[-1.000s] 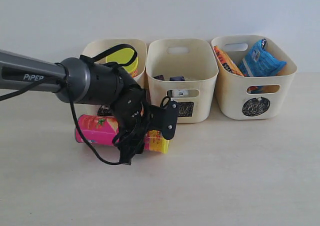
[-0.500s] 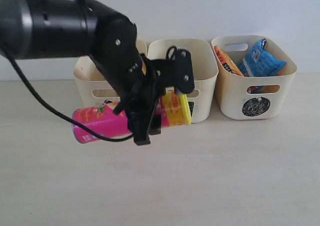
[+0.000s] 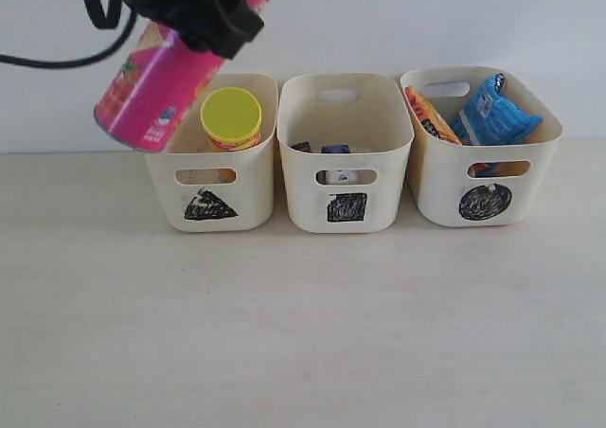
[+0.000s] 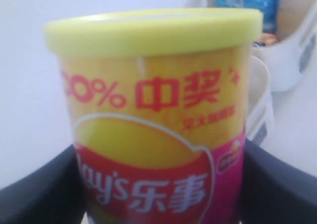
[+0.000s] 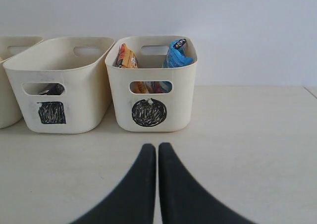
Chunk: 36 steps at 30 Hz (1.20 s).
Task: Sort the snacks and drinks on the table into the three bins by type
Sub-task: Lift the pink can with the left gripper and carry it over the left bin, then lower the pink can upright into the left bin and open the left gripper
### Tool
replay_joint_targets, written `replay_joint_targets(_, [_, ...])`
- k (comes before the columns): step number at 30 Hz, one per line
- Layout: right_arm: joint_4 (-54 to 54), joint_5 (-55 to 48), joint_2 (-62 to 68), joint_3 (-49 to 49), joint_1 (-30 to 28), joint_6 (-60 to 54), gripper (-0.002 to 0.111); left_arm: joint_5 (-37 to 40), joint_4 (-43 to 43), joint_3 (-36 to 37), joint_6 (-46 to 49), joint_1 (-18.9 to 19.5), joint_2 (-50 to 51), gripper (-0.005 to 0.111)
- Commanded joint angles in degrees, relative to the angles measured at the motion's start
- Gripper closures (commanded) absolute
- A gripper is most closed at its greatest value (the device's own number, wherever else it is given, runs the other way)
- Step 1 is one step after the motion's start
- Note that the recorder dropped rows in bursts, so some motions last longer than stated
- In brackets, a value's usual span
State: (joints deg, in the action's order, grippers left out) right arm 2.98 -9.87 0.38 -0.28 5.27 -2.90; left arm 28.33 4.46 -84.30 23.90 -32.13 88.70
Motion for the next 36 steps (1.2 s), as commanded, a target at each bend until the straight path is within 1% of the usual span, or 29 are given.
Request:
replay_joint_targets(1, [-0.08, 0.53, -0.38, 0.28, -0.18, -0.06, 0.108, -9.16, -0.77, 0.62, -7.42, 3.59, -0.77, 0.102])
replay_joint_targets(5, [-0.08, 0.53, -0.38, 0.28, -0.18, -0.06, 0.108, -18.95, -0.77, 2.66, -12.63, 6.37, -0.15, 0.102])
replay_joint_targets(9, [-0.08, 0.53, -0.38, 0.28, -0.18, -0.06, 0.108, -28.01, -0.77, 4.93, -13.83, 8.35, 1.34, 0.102])
replay_joint_targets(15, [-0.08, 0.53, -0.38, 0.28, -0.18, -0.06, 0.108, -36.56, -0.88, 5.80, -15.34, 10.80, 5.82, 0.102])
replay_joint_targets(23, [-0.08, 0.53, -0.38, 0.28, -0.18, -0.06, 0.108, -48.36, -1.02, 5.80, -16.53, 13.23, 14.69, 0.102])
replay_joint_targets(31, [-0.08, 0.53, -0.38, 0.28, -0.18, -0.06, 0.108, -55.36, -1.02, 5.80, -18.22, 14.94, 23.96, 0.102])
replay_joint_targets(34, [-0.08, 0.53, -0.38, 0.28, -0.18, -0.06, 0.108, -55.36, -1.30, 5.80, -18.22, 15.58, 25.28, 0.102])
replay_joint_targets(36, [-0.08, 0.53, -0.38, 0.28, -0.18, -0.06, 0.108, -55.13, -4.04, 5.80, -18.22, 15.58, 26.09, 0.102])
